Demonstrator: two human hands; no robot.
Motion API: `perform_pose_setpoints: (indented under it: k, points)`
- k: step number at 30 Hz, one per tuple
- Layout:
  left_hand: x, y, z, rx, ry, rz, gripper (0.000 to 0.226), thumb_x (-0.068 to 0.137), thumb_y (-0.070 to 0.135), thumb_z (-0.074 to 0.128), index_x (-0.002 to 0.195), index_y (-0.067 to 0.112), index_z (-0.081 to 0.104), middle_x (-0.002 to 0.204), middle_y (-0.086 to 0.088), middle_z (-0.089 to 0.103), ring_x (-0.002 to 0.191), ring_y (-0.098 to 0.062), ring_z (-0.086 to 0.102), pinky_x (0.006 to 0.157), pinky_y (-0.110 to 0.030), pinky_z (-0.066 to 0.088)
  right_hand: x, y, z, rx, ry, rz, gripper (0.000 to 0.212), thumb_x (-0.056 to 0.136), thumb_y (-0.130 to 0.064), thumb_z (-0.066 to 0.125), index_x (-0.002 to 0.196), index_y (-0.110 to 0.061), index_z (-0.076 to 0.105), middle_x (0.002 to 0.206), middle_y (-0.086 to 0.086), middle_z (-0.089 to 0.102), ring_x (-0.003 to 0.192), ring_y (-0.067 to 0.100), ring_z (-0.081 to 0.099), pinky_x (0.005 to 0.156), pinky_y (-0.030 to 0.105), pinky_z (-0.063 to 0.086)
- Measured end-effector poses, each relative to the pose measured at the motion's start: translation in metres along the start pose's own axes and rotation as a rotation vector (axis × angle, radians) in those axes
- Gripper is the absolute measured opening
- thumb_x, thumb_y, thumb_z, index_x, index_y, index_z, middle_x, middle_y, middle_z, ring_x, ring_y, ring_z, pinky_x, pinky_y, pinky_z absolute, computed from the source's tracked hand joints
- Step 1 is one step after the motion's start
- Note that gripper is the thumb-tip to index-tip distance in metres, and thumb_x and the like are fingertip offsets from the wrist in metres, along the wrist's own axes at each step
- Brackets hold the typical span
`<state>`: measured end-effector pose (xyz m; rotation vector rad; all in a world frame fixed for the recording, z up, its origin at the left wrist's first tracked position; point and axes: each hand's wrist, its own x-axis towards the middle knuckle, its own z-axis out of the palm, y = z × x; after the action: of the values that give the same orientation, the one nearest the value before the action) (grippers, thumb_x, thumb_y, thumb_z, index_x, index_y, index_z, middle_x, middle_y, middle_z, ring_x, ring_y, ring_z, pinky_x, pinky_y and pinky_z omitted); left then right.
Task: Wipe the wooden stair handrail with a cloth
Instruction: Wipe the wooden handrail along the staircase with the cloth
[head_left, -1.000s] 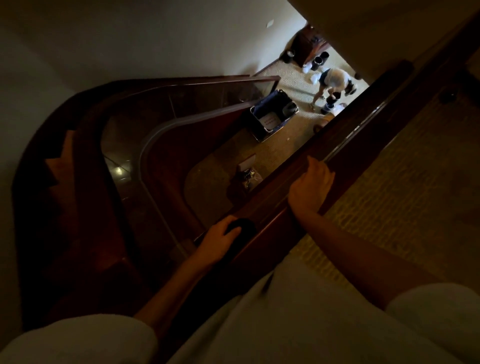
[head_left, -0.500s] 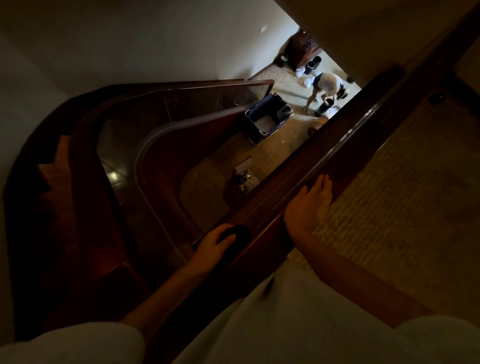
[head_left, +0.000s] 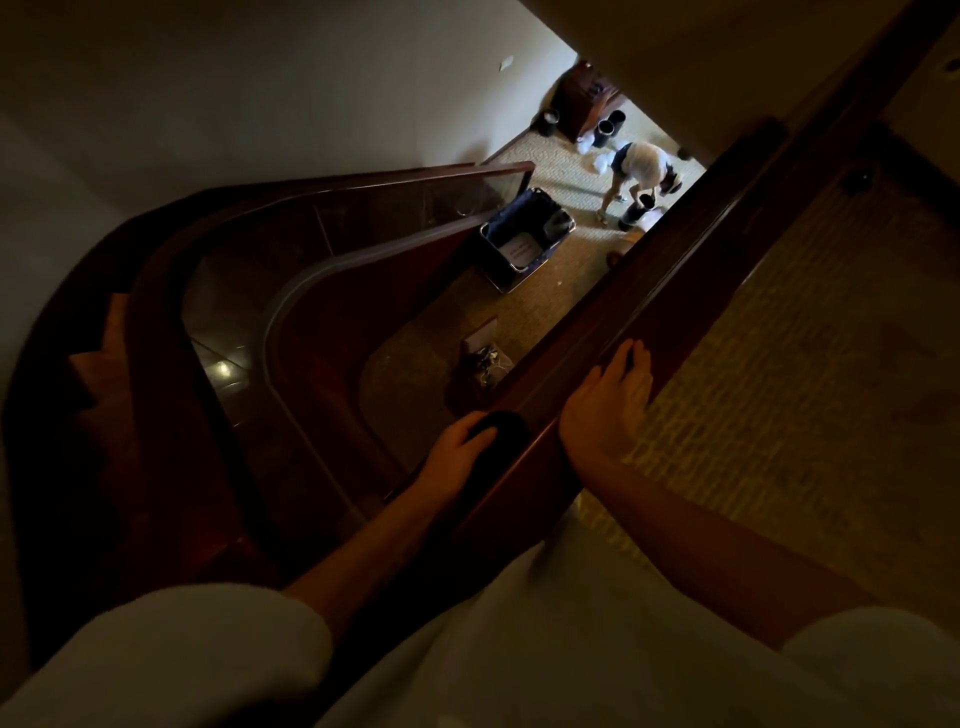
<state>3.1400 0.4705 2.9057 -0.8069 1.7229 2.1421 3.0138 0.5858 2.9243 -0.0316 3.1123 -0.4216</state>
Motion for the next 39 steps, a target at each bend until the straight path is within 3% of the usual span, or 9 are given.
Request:
perform_pose_setpoints:
  k: [5,10,15,20,23,28,32,37,39]
  points:
    - [-0.068,-0.041,-0.047,0.024,0.038,-0.081,0.018,0.099,0.013,0.047,0.106,0.018,0.064,0.092,0.000,0.072,0.076,-0.015,0.069,0.067,-0.024,0.055,0.000,-0.001,-0.003,-0.008,-0.021,0.003,0.052,0.105,-0.019,0.034,0.153,-0.004,0.022,0.160,0.016,0.019,0.149,0.028,0.016,0.122,0.038,0.011]
    - [-0.079,-0.043,-0.063,0.141,-0.022,-0.096,0.019,0.098,0.012,0.050,0.109,0.019,0.064,0.099,-0.002,0.071,0.085,-0.016,0.070,0.074,-0.024,0.054,0.001,-0.001,-0.002,-0.013,-0.030,0.007,0.052,0.105,-0.019,0.035,0.153,-0.004,0.021,0.160,0.016,0.019,0.149,0.028,0.016,0.122,0.040,0.013]
    - [-0.034,-0.012,-0.020,0.083,-0.011,-0.012,0.020,0.101,0.015,0.043,0.110,0.025,0.058,0.102,0.000,0.065,0.074,-0.003,0.067,0.063,-0.016,0.051,0.000,0.000,0.000,-0.013,-0.018,0.010,0.051,0.105,-0.018,0.035,0.153,-0.003,0.023,0.160,0.018,0.020,0.149,0.030,0.018,0.122,0.039,0.014]
    - [0.042,0.027,0.022,0.061,-0.029,0.018,0.029,0.103,0.021,0.041,0.130,0.019,0.053,0.127,-0.004,0.059,0.113,-0.018,0.060,0.097,-0.036,0.049,0.002,-0.002,0.003,-0.012,-0.001,0.032,0.051,0.105,-0.016,0.037,0.153,-0.004,0.023,0.160,0.017,0.020,0.149,0.030,0.018,0.122,0.039,0.013]
    - [0.073,0.046,0.050,-0.021,0.003,0.032,0.033,0.104,0.020,0.042,0.135,0.013,0.051,0.133,-0.009,0.057,0.121,-0.019,0.055,0.104,-0.038,0.045,0.003,-0.001,0.003,0.022,0.004,0.028,0.050,0.105,-0.014,0.037,0.152,-0.002,0.025,0.159,0.019,0.021,0.149,0.031,0.018,0.121,0.039,0.011]
    - [0.072,0.042,0.054,-0.068,0.032,0.050,0.033,0.104,0.024,0.041,0.135,0.017,0.050,0.129,-0.001,0.058,0.115,-0.011,0.057,0.092,-0.022,0.047,0.004,0.000,0.006,0.030,0.001,0.015,0.051,0.104,-0.014,0.037,0.152,-0.002,0.023,0.160,0.018,0.019,0.149,0.031,0.015,0.121,0.037,0.006]
    - [0.039,0.018,0.037,-0.068,0.080,0.005,0.030,0.103,0.023,0.042,0.131,0.018,0.054,0.128,-0.004,0.060,0.119,-0.021,0.058,0.102,-0.039,0.046,0.004,0.002,0.006,0.009,0.002,0.021,0.052,0.104,-0.014,0.038,0.153,-0.003,0.023,0.160,0.019,0.020,0.149,0.032,0.016,0.120,0.037,0.006]
    - [0.004,0.003,0.020,-0.021,0.126,-0.003,0.021,0.102,0.023,0.046,0.117,0.027,0.060,0.114,0.000,0.066,0.104,-0.018,0.066,0.092,-0.038,0.052,0.003,-0.002,0.005,0.040,0.005,0.029,0.052,0.103,-0.014,0.042,0.151,-0.002,0.026,0.158,0.019,0.024,0.148,0.033,0.020,0.120,0.041,0.012]
    - [-0.009,0.002,0.012,0.011,0.137,0.011,0.021,0.101,0.021,0.047,0.113,0.027,0.063,0.107,0.003,0.070,0.096,-0.012,0.069,0.083,-0.029,0.055,0.003,-0.002,0.005,0.069,-0.002,0.013,0.052,0.103,-0.015,0.042,0.151,-0.002,0.026,0.159,0.019,0.023,0.148,0.033,0.019,0.120,0.040,0.010]
